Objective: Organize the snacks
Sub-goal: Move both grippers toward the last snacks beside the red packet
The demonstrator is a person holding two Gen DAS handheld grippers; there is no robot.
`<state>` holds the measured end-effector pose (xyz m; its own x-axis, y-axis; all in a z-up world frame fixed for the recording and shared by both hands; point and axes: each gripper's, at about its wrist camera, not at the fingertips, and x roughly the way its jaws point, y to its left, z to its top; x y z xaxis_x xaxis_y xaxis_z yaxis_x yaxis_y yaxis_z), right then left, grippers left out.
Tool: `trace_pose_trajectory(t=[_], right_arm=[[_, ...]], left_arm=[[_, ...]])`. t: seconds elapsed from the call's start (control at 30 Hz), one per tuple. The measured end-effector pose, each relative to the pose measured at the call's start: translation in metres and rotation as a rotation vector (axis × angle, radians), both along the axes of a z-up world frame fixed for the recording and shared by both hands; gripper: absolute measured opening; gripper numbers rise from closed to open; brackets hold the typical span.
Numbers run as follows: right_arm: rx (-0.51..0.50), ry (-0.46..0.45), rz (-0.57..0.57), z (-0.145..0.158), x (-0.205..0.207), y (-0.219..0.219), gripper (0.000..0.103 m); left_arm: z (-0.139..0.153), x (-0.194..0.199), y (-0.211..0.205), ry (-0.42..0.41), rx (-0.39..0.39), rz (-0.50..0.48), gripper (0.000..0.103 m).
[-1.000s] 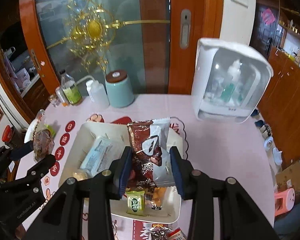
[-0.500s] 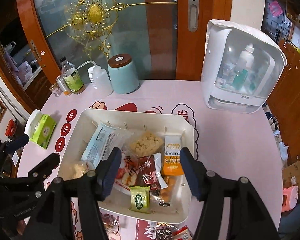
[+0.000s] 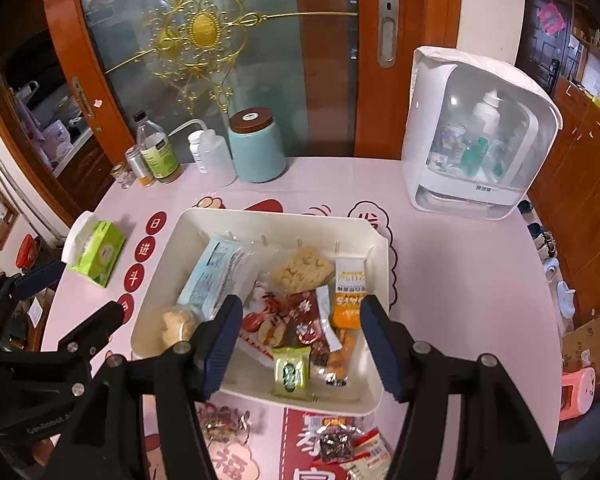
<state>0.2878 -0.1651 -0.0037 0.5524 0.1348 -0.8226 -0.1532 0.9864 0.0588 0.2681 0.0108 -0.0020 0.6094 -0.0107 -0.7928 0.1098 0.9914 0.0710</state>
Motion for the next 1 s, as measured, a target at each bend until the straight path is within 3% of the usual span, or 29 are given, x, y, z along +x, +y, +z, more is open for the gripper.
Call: trace_pose_trajectory(t=[0.3, 0.7, 0.83, 1.0], right_arm=[[0.023, -0.005, -0.014, 0.016, -0.042, -0.002, 0.062], [-0.053, -0.134, -0.021, 0.046, -0.117, -0.011, 0.062], [-0.055, -0.110, -0.041, 0.038, -0.137, -0.027, 0.062], [-0.062, -0.020, -0.063, 0.013, -0.162, -0.051, 0.062]], left_arm=[[0.025, -0.036, 0.005, -0.040, -0.008, -0.042, 0.090], [0.047, -0.095, -0.003, -0.079, -0.032, -0.144, 0.090], [0.046, -0.117, -0.006, -0.087, -0.034, -0.187, 0.090], [0.025, -0.134, -0.014, -0.031, -0.051, -0.267, 0.090]])
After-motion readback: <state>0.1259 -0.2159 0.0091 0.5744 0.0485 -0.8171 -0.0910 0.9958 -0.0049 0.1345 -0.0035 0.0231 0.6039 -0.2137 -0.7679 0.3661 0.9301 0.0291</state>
